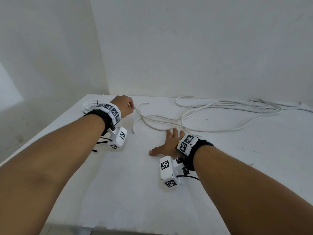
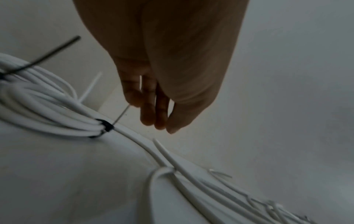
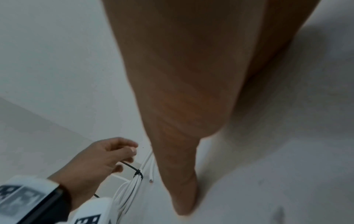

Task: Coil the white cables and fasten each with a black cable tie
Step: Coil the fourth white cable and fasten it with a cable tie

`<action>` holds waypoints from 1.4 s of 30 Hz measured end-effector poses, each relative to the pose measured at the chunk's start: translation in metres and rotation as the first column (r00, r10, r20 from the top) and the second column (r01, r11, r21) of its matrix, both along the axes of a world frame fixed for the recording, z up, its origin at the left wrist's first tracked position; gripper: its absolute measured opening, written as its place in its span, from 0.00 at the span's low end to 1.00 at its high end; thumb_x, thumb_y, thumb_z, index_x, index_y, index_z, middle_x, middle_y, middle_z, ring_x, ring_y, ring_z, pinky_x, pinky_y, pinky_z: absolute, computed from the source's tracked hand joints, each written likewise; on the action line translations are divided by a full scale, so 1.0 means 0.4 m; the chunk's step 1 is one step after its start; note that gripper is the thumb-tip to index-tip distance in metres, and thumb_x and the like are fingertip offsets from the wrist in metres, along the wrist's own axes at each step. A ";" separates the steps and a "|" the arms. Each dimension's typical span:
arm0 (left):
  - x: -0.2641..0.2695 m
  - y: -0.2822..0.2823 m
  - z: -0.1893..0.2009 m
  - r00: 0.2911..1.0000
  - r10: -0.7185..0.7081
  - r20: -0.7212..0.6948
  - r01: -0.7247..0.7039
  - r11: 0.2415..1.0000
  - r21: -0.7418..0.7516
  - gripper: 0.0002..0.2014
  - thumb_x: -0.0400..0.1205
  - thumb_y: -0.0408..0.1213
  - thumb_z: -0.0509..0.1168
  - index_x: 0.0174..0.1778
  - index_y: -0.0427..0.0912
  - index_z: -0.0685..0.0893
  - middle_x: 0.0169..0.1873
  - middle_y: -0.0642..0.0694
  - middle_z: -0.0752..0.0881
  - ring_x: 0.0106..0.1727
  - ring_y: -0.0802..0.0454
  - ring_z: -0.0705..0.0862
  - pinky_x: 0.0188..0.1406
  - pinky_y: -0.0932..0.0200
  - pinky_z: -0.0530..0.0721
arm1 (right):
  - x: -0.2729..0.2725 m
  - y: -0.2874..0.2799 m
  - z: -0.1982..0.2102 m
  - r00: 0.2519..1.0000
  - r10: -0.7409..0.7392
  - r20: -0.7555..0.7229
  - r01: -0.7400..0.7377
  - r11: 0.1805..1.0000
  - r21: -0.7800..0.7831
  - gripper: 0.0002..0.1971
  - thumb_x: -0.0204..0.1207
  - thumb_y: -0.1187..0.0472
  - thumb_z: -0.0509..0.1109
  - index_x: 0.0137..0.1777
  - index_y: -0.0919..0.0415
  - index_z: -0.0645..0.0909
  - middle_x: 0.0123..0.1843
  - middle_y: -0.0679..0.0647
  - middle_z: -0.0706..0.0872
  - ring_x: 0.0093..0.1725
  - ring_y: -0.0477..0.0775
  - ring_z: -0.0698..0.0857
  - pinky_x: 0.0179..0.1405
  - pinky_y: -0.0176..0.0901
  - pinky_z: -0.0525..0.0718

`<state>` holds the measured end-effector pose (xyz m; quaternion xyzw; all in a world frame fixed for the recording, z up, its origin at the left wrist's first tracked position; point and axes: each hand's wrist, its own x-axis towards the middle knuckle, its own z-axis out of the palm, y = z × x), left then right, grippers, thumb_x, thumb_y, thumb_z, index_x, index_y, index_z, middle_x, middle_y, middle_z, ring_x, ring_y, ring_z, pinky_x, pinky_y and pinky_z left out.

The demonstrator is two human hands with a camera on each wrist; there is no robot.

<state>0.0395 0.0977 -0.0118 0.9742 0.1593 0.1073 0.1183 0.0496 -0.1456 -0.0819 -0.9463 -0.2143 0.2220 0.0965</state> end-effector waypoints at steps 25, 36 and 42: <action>-0.103 -0.181 0.065 0.961 -0.185 0.207 0.219 0.964 -0.153 0.10 0.86 0.46 0.62 0.44 0.47 0.84 0.27 0.51 0.79 0.28 0.53 0.74 0.31 0.58 0.71 | -0.025 -0.026 0.035 0.999 0.025 -0.029 -0.022 0.997 0.073 0.67 0.57 0.23 0.72 0.88 0.51 0.39 0.89 0.54 0.34 0.86 0.63 0.32 0.83 0.67 0.59; -0.258 -0.323 0.052 0.914 -0.246 0.323 0.357 0.865 -0.352 0.15 0.85 0.50 0.64 0.36 0.46 0.82 0.21 0.53 0.72 0.22 0.56 0.67 0.23 0.64 0.65 | -0.153 -0.149 0.175 0.765 -0.174 0.620 -0.420 0.594 0.686 0.12 0.80 0.53 0.69 0.61 0.54 0.80 0.62 0.48 0.83 0.64 0.50 0.79 0.63 0.46 0.75; -0.312 -0.386 0.044 0.869 -0.222 0.442 0.464 0.674 -0.574 0.21 0.86 0.47 0.64 0.28 0.45 0.73 0.20 0.50 0.69 0.23 0.52 0.64 0.25 0.60 0.65 | -0.159 -0.218 0.221 0.863 0.032 0.504 -0.425 0.584 0.691 0.05 0.82 0.54 0.70 0.48 0.54 0.84 0.38 0.50 0.86 0.37 0.48 0.81 0.38 0.41 0.78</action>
